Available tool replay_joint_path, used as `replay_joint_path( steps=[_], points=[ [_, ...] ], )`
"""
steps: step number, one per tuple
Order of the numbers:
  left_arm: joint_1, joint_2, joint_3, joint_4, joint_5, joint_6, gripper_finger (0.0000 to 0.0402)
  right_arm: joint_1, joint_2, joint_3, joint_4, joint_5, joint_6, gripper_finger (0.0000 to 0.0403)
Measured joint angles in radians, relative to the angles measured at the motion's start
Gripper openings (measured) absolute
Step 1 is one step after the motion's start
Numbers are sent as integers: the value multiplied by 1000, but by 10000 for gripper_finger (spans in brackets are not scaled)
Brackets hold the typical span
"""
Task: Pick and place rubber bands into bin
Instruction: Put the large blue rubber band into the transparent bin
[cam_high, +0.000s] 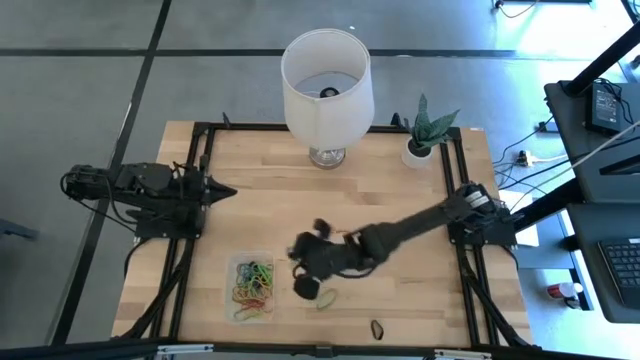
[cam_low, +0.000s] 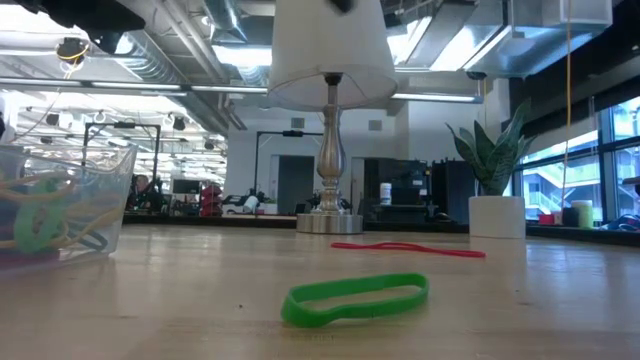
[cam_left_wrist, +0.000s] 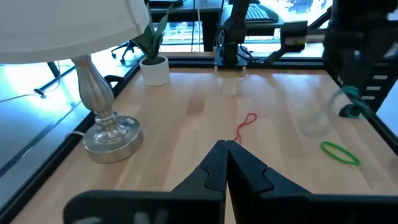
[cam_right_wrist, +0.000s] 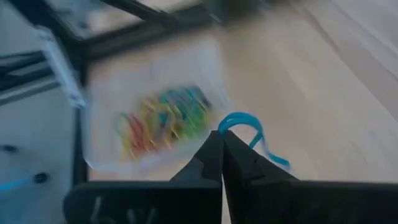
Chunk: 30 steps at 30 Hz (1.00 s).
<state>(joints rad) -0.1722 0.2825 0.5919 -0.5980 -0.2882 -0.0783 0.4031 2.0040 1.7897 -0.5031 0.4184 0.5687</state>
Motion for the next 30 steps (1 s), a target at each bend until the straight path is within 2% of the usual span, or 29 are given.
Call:
replay_joint_path(
  steps=[5, 12, 20, 24, 30],
  points=[
    [0, 0, 0, -4, 1, -14, 1, -66, 60, 0, 210, -166, -151, 0],
    [0, 0, 0, -5, 1, -15, 3, -71, 217, 42, 410, -347, -160, 0],
    [0, 0, 0, -5, 1, -15, 3, -57, 490, 386, 416, -484, -208, 0],
    [0, 0, 0, -5, 1, -17, 1, -57, 613, 550, 364, -557, -196, 0],
    [-1, 0, 0, -5, 4, -42, 3, -57, 633, 544, 236, -574, -147, 0]
  ],
)
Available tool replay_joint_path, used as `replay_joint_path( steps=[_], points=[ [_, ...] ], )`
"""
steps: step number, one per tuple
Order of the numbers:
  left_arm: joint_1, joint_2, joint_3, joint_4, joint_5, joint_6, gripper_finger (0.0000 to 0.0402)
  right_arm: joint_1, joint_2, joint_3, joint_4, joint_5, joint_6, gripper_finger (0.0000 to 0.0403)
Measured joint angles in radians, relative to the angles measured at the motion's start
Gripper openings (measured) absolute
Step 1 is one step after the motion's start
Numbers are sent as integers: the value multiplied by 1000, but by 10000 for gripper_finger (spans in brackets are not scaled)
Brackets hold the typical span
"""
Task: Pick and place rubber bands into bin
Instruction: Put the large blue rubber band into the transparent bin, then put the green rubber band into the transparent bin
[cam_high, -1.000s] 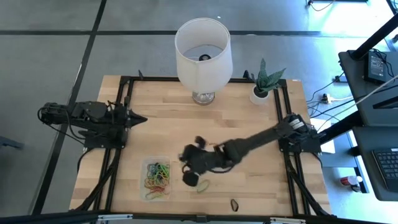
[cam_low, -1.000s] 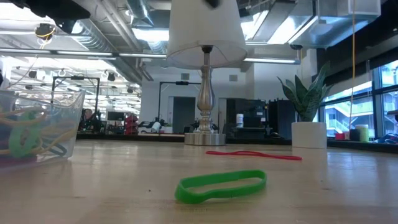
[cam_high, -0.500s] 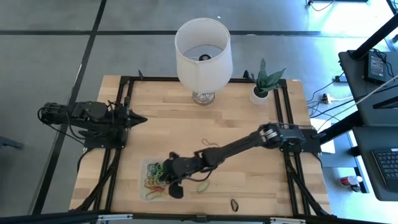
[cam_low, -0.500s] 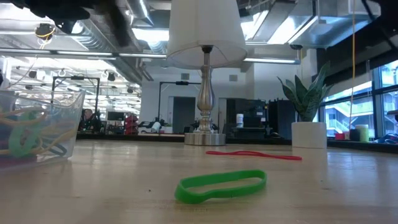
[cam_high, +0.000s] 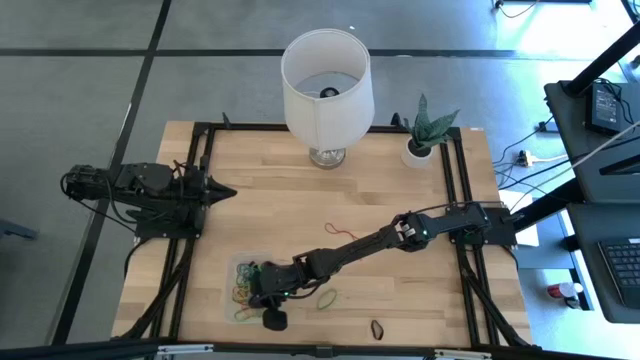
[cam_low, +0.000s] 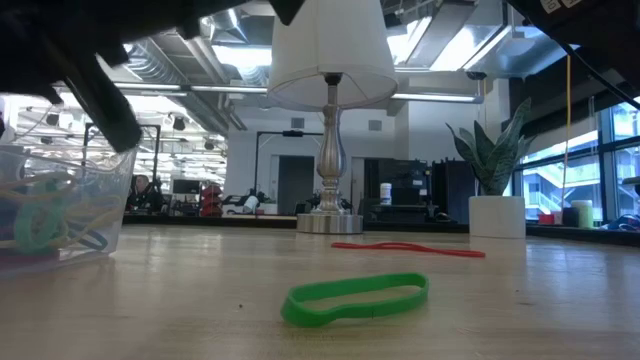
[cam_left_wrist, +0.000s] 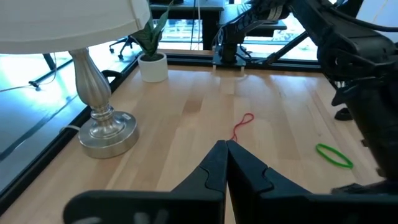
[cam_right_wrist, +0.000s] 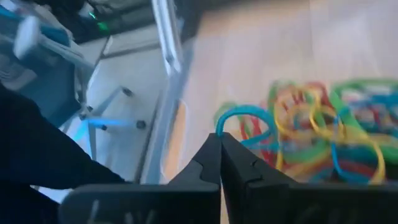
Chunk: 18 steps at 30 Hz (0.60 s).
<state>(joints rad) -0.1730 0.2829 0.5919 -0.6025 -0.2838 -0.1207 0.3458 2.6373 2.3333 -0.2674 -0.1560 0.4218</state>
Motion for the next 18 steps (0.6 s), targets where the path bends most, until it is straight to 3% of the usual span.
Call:
replay_joint_path(
  steps=[5, 18],
  points=[
    [0, 0, 0, -1, 9, 0, 3, -1, 0, 0, -47, 4, 61, 13],
    [0, 0, 0, -2, 9, 3, 5, -12, -29, 21, -148, 5, 66, 97]
  ],
)
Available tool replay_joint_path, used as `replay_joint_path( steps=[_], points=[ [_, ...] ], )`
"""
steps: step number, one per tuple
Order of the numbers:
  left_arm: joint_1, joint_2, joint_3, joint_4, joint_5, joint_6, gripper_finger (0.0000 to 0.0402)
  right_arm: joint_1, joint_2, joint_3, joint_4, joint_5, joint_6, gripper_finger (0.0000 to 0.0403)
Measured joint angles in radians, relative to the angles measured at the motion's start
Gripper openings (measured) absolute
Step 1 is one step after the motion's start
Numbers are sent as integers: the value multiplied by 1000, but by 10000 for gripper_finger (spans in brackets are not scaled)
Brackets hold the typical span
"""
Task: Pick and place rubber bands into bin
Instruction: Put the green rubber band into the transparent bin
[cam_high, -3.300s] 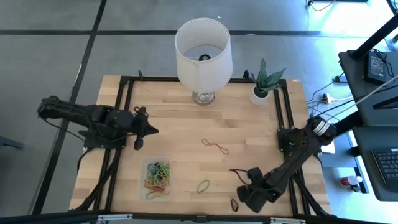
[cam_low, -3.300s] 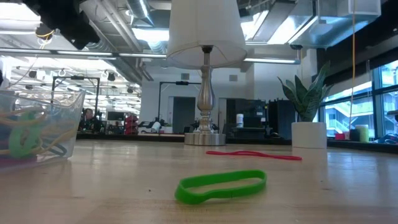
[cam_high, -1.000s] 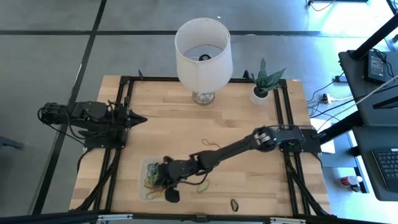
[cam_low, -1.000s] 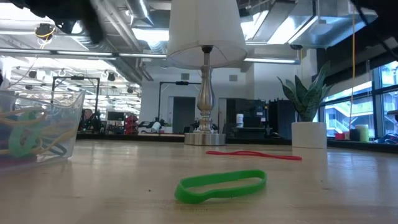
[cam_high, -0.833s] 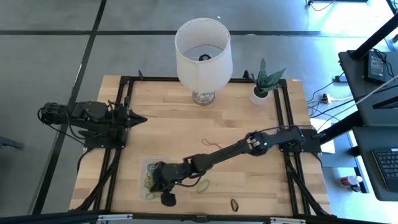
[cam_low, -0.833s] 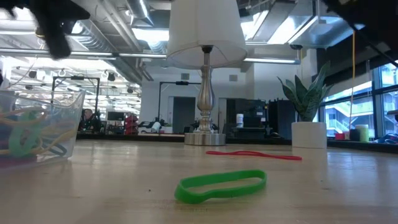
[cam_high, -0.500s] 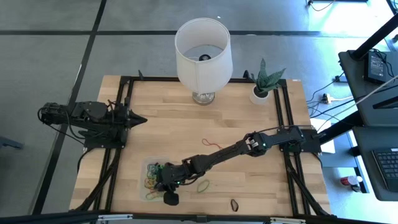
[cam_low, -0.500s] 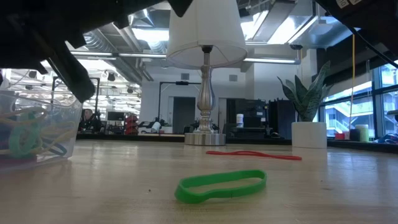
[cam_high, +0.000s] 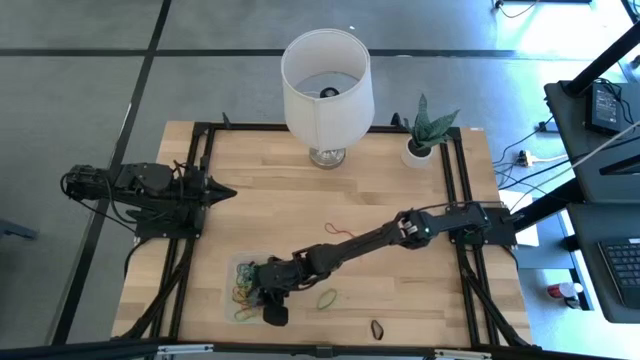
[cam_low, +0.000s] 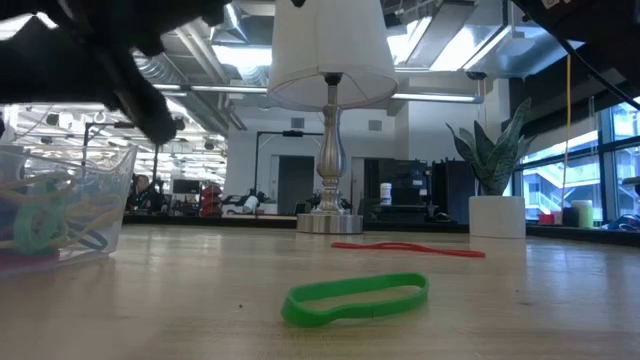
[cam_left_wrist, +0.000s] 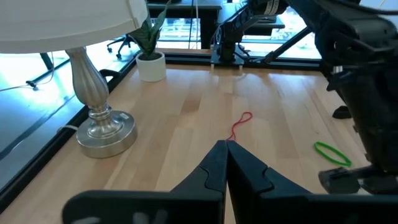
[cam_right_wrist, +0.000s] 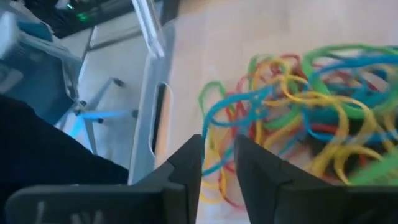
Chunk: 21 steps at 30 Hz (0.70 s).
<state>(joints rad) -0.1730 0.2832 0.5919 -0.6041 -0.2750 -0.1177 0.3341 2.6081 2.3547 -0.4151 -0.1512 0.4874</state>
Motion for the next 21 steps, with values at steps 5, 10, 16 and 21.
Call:
replay_joint_path(
  steps=[5, 10, 16, 21],
  points=[
    [0, 0, 0, 0, 0, 0, 5, -8, -38, 0, -24, 5, 0, 102],
    [0, 0, 0, 0, 0, 0, 5, -7, -61, 0, -94, 45, -21, 83],
    [0, 0, 0, 1, -1, 0, 6, -6, -102, 1, -273, 95, -20, 47],
    [0, 0, 0, 0, -1, 10, 6, 2, -165, 1, -467, 172, -24, 6]
  ],
)
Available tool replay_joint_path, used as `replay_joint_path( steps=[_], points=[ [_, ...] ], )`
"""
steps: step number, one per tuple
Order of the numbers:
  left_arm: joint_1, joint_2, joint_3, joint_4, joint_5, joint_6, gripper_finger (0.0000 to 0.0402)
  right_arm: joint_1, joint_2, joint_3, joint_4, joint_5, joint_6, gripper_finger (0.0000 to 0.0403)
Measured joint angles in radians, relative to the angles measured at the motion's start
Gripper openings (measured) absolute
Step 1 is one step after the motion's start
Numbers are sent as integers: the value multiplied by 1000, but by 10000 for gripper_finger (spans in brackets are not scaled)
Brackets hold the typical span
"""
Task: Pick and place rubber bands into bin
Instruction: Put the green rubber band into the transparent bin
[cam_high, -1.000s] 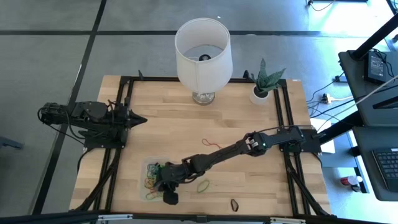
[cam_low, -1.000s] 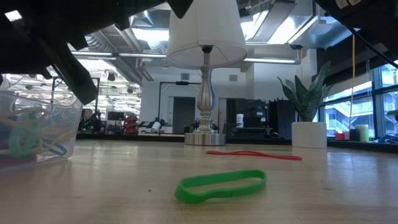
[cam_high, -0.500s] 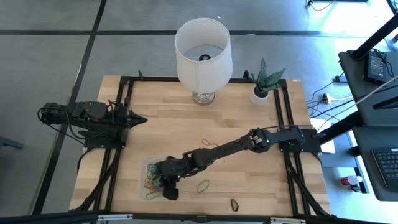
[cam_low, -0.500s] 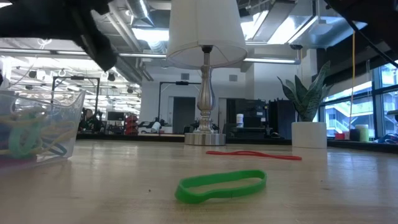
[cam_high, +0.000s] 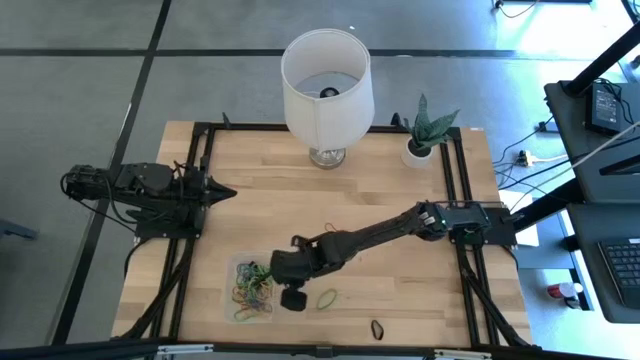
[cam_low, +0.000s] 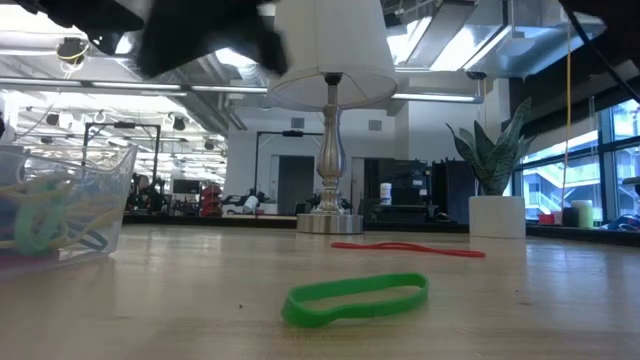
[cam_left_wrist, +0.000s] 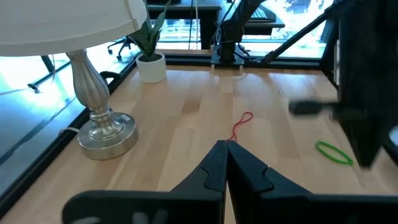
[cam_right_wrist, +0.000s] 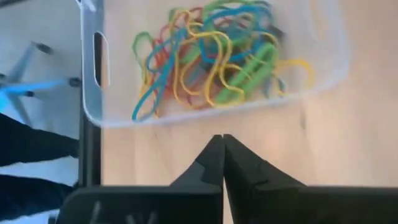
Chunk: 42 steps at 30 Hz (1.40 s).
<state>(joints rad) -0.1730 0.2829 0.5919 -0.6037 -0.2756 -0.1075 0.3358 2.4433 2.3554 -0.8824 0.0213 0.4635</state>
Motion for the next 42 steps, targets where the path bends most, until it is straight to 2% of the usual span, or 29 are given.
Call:
replay_joint_path(
  steps=[7, 11, 15, 22, 27, 31, 37, 42],
  points=[
    [0, 9, 0, 4, 0, 27, 6, 60, -62, -22, -307, 138, 1, 3],
    [0, 53, 0, 5, 21, 23, 2, 93, -100, -125, -326, 138, 23, 2],
    [-4, 152, 0, 30, 55, 14, 3, 102, -217, -371, -152, 135, 91, 2],
    [-59, 409, 30, 190, 55, 15, 2, 155, -549, -940, 220, 142, 319, 2],
    [-132, 658, 157, 198, -17, -33, 1, 231, -781, -1268, 375, 181, 500, 2],
    [-199, 882, 293, 194, -50, -36, 2, 297, -937, -1447, 430, 201, 607, 2],
    [-260, 1208, 561, 101, -110, -29, 3, 370, -1102, -1601, 447, 209, 631, 2],
    [-276, 1443, 799, -8, -98, -29, 4, 397, -1186, -1677, 447, 207, 569, 2]
  ],
)
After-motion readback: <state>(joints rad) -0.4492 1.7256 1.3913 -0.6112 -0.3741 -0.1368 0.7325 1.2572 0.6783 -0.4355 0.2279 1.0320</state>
